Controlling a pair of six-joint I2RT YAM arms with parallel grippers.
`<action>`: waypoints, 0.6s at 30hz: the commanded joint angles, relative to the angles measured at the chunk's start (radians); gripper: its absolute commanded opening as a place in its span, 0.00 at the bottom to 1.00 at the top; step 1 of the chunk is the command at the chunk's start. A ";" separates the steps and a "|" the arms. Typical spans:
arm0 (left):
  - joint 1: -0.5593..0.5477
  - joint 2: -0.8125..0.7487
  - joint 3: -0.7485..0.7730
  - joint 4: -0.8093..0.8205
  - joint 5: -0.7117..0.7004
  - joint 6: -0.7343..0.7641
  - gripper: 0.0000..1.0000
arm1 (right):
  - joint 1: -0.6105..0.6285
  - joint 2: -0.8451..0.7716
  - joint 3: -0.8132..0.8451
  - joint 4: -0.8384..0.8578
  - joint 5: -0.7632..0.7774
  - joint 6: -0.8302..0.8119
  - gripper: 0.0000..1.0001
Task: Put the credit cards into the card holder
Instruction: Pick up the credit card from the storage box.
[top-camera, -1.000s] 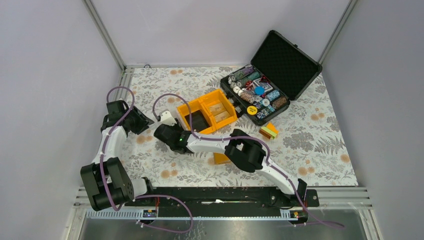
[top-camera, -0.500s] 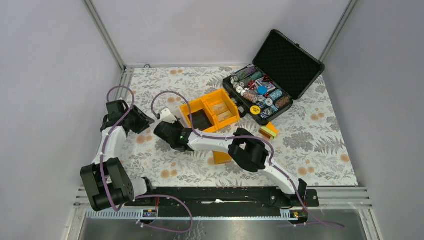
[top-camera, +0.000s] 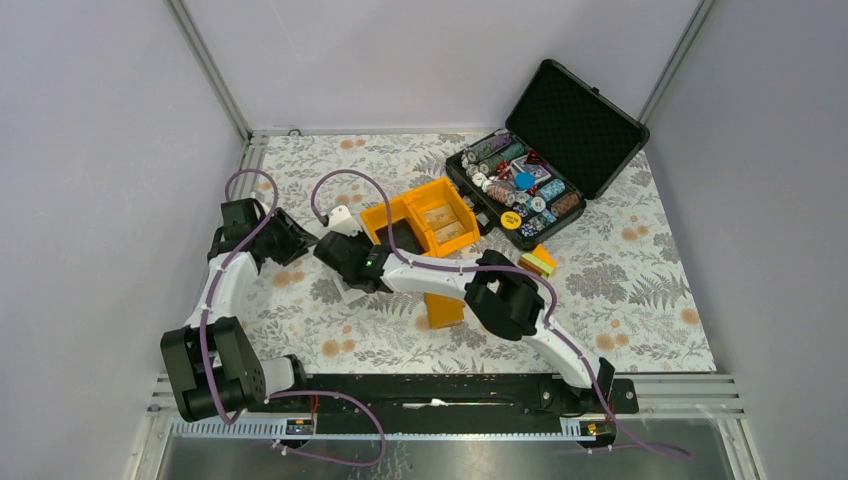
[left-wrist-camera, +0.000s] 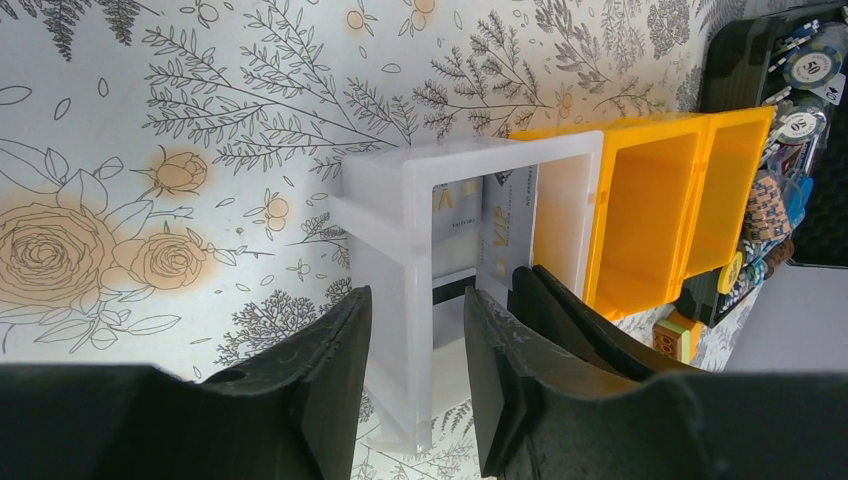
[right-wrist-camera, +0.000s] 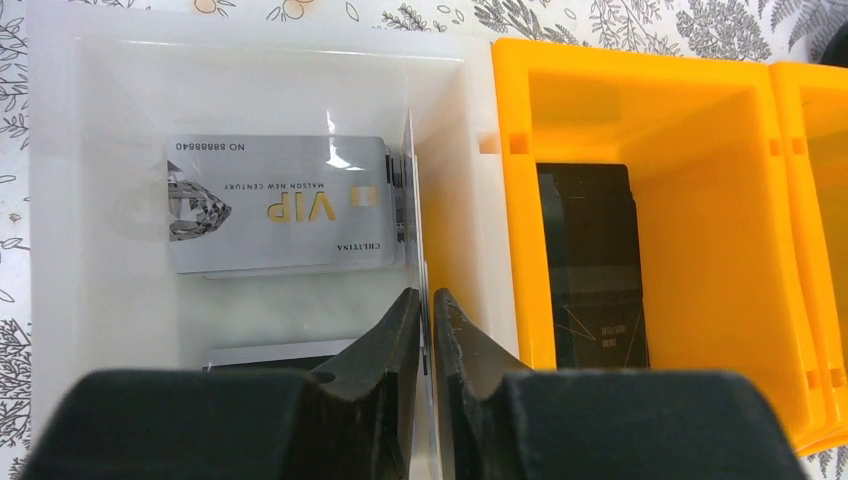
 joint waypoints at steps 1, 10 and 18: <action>-0.006 -0.013 0.009 0.047 0.029 0.012 0.41 | -0.054 -0.052 -0.031 -0.094 0.068 0.009 0.14; -0.008 -0.014 0.009 0.047 0.037 0.013 0.41 | -0.064 -0.099 -0.046 -0.095 0.012 0.043 0.04; -0.010 -0.034 0.004 0.067 0.067 0.016 0.41 | -0.079 -0.154 -0.034 -0.094 -0.057 0.062 0.00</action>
